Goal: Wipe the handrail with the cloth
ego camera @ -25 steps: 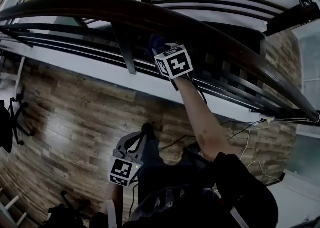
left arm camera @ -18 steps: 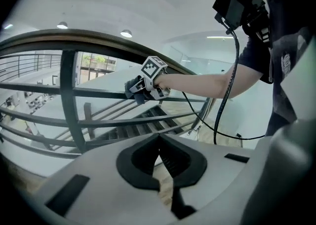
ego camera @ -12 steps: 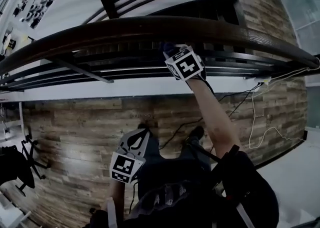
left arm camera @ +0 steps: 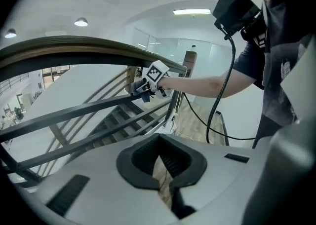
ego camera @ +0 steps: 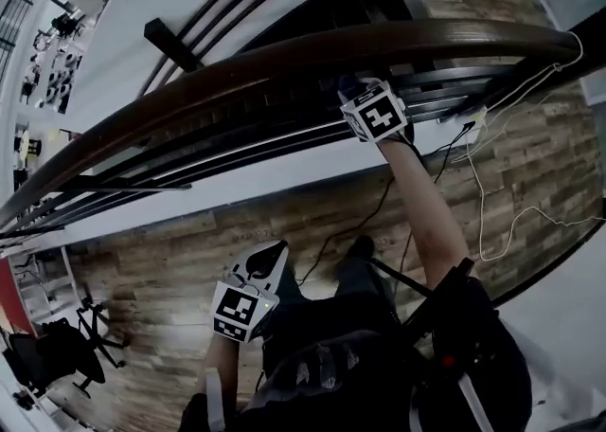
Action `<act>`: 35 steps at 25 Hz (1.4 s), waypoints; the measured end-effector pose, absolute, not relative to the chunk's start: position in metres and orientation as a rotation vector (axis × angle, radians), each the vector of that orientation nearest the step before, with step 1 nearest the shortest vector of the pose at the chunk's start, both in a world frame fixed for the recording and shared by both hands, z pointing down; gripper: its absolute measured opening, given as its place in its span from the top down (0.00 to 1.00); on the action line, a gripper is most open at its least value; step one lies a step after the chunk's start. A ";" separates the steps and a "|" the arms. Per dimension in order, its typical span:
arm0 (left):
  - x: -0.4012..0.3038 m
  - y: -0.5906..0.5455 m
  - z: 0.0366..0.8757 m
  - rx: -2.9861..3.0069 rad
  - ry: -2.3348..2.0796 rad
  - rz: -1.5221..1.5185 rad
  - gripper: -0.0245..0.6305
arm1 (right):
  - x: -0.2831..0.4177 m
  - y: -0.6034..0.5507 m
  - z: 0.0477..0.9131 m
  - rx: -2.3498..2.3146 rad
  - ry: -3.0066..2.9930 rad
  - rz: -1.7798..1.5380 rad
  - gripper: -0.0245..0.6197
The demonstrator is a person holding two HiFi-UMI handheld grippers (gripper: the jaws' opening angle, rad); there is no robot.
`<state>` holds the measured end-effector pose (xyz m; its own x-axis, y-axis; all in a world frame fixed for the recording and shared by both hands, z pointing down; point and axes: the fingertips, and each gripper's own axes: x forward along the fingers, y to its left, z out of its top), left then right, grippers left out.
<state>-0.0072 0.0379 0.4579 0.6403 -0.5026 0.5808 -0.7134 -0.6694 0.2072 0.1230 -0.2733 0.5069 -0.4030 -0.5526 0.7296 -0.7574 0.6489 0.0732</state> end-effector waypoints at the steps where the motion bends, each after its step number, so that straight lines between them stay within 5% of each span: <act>1: 0.011 0.032 0.457 2.446 -0.955 0.674 0.95 | 0.148 -0.279 0.507 1.027 -2.107 0.346 0.90; 13: 0.116 -0.076 0.454 2.604 -0.587 0.661 0.95 | 0.453 -0.353 0.500 1.539 -1.764 0.489 0.90; 20: 0.196 -0.098 0.431 2.650 -0.497 0.732 0.95 | 0.574 -0.362 0.493 1.677 -1.652 0.511 0.90; 29: 0.307 -0.094 0.371 2.575 -0.823 0.642 0.95 | 0.650 -0.372 0.471 1.723 -1.758 0.510 0.90; 35: 0.317 -0.074 0.360 2.564 -0.978 0.729 0.95 | 0.647 -0.367 0.471 1.637 -1.836 0.455 0.90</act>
